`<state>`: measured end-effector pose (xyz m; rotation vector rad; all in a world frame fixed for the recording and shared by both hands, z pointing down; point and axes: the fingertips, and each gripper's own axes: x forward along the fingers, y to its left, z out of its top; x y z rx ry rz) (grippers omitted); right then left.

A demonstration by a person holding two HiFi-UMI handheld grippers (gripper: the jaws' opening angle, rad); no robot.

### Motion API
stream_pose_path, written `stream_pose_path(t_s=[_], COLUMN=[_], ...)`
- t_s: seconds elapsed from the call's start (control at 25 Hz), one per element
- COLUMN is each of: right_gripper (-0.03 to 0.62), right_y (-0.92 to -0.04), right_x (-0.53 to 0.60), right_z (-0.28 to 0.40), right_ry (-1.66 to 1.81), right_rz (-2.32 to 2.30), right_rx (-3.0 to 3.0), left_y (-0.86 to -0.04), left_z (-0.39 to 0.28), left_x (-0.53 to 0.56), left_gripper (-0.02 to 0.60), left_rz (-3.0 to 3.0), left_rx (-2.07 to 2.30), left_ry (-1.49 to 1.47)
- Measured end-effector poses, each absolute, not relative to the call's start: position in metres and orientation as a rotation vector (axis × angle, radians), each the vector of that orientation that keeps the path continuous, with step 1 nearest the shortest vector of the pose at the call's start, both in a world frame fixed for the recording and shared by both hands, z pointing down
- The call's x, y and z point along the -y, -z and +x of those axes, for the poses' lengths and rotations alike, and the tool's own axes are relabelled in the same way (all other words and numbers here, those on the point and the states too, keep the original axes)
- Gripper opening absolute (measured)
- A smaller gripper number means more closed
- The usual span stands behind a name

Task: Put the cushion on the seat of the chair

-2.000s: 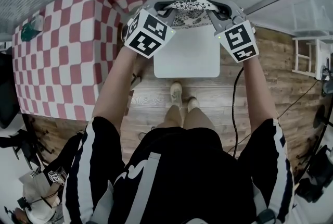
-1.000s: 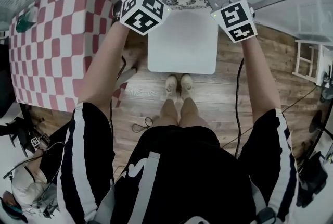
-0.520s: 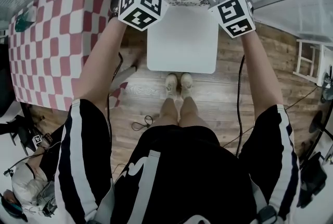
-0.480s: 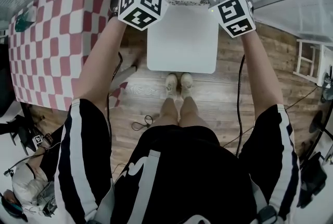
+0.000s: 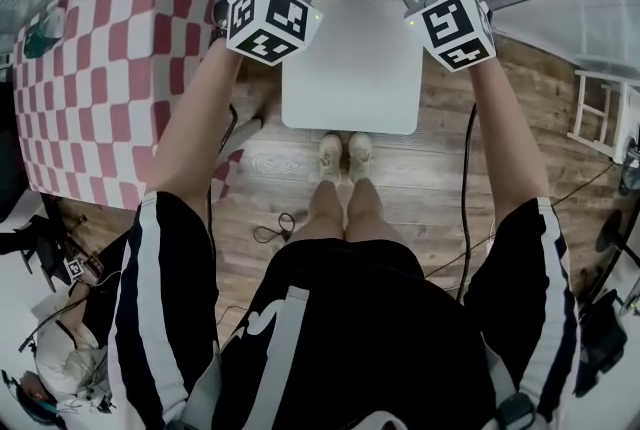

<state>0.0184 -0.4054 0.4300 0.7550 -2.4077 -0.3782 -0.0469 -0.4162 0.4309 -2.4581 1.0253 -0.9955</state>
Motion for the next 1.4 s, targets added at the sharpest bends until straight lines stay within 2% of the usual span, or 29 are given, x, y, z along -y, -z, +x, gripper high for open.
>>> stream_pose_path(t_s=[1.4], right_gripper=[0.009], right_y=[-0.570], right_x=[0.271], right_z=[0.024], right_ry=[0.081], right_rz=[0.539], right_rx=[2.403], left_y=[-0.579], left_z=[-0.040], left_x=[0.284], left_gripper=[0.015], left_rz=[-2.692], left_rx=[-1.033], left_ry=[1.126])
